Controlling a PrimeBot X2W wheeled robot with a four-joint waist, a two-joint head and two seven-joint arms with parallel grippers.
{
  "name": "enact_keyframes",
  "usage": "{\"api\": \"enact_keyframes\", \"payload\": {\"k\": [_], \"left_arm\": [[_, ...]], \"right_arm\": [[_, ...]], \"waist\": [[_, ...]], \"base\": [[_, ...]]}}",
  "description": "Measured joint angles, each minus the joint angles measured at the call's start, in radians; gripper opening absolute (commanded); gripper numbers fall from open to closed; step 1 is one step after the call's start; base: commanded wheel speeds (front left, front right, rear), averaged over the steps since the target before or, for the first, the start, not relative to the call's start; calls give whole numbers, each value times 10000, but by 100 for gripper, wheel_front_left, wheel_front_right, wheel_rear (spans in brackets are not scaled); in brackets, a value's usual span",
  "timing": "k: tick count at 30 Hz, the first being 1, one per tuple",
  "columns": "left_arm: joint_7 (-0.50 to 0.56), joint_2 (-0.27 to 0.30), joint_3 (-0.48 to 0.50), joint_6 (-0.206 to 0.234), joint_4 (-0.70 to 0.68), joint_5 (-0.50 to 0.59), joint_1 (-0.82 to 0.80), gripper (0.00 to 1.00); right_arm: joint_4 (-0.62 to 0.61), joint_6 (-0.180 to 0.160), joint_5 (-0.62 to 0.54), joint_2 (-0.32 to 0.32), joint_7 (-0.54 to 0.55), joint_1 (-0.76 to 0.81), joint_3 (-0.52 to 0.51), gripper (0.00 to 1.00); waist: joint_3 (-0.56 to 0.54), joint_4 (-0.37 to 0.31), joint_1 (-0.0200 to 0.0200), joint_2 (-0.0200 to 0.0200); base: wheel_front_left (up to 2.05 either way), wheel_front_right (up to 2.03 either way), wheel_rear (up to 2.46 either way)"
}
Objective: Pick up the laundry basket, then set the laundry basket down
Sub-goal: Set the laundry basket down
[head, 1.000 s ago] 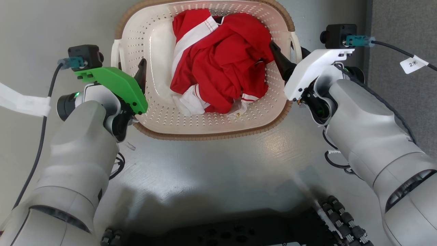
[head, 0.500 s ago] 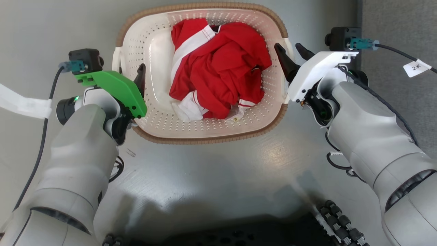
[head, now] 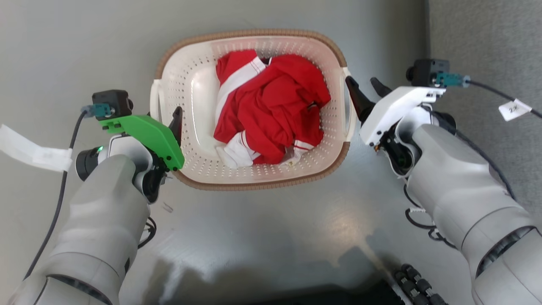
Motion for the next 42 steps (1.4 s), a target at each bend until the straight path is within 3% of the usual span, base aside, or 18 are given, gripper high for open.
{"api": "enact_keyframes", "payload": {"k": [24, 36, 42], "left_arm": [[-1114, 134, -608, 0, -1220, 8, 1610, 100], [-1290, 583, -548, 0, -2102, 209, 2439, 100], [-1290, 899, 353, 0, -3122, 472, 2588, 100]], "right_arm": [[-1045, 0, 86, -347, -359, 1738, 98, 100], [-2249, 0, -384, -974, -360, 2372, -1014, 100], [-3104, 0, -978, -1260, -360, 2713, -1653, 100]], "waist": [[-2989, -54, 0, 0], [-4680, -35, 0, 0], [-5450, 4, -1, 0]], "base": [[0, 0, 0], [0, 0, 0], [0, 0, 0]]}}
